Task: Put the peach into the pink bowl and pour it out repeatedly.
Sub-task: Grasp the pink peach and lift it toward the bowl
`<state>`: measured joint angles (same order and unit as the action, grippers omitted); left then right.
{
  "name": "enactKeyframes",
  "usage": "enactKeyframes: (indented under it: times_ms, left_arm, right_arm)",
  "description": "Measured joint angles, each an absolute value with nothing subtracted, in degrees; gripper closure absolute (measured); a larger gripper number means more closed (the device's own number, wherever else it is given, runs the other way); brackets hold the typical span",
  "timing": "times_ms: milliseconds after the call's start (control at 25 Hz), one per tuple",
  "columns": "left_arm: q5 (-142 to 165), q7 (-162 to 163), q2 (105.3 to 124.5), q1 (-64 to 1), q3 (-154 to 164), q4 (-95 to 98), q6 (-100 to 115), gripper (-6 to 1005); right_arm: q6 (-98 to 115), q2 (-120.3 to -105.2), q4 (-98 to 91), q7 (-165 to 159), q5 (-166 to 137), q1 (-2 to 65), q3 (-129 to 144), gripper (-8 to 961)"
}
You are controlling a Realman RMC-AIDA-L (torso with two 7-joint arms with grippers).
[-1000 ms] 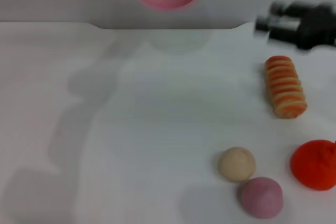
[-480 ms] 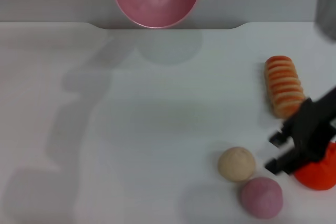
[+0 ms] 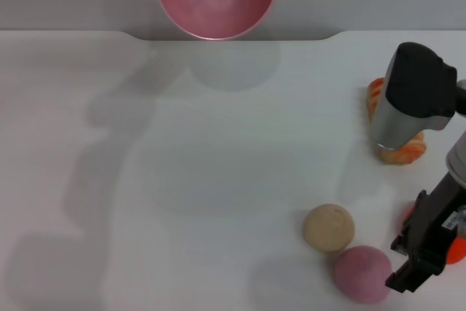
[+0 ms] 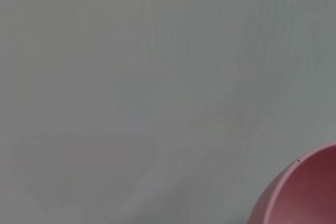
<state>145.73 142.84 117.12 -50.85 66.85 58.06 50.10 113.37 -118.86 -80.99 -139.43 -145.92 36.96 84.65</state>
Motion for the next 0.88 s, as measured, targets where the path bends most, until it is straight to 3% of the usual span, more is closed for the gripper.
enactKeyframes:
  times_ms: [880]
  left_arm:
    - [145.7,142.6,117.4,-51.1,67.6,58.2,50.7,952]
  right_arm:
    - [103.2,-118.84,-73.3,-139.5,-146.3,37.5,90.3,373]
